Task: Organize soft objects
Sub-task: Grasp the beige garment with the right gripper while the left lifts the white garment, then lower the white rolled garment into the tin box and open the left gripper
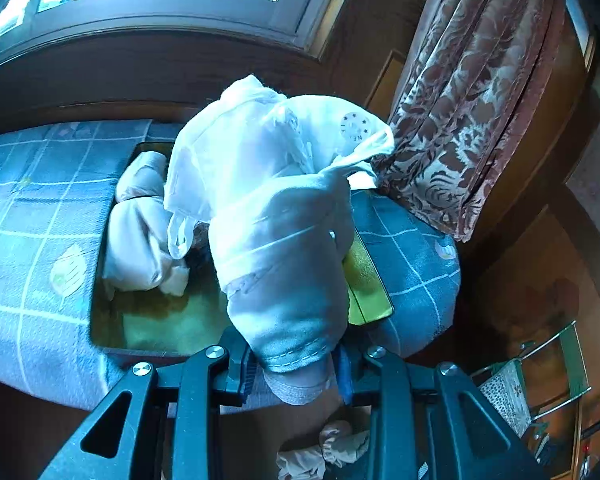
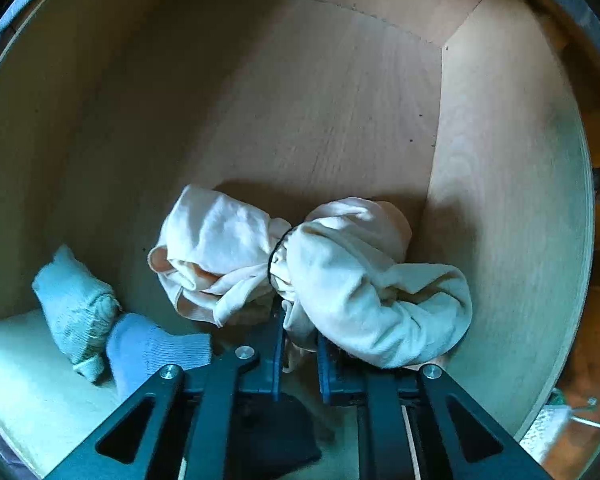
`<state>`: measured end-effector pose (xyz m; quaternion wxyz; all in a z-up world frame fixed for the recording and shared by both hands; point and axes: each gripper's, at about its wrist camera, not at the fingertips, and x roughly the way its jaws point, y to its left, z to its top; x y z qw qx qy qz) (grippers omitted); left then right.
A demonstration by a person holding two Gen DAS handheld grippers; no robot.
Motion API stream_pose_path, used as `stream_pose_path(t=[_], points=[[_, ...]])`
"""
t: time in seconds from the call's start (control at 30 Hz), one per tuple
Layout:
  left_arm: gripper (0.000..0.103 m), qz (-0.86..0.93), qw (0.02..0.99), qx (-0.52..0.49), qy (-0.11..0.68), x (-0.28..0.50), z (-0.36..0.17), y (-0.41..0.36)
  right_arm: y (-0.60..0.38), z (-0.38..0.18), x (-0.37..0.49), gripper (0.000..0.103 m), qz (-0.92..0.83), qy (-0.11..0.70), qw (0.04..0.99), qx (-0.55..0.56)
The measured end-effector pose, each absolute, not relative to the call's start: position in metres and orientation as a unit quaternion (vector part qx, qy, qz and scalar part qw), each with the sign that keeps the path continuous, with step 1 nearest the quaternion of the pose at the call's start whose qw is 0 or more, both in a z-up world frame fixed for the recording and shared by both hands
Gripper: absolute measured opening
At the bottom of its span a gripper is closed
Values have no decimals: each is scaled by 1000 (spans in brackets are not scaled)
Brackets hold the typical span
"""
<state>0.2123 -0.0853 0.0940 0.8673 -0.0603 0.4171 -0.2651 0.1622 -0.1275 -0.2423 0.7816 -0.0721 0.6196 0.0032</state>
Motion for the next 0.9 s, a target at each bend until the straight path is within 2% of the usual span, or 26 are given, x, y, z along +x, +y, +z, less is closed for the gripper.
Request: stream_pose_path(t=[0.5,0.8,0.9], points=[[31,-245,823,-72,507,293,55,-113,-127,-247,160,13,22,621,781,-65],[32,-186,822,-20,538,352,33,-139,-139,-240,157,13,38,621,781,-56],[37,-176,827,-27,534,367,23,-139,-144,-248,155,13,41,620,782,-53]])
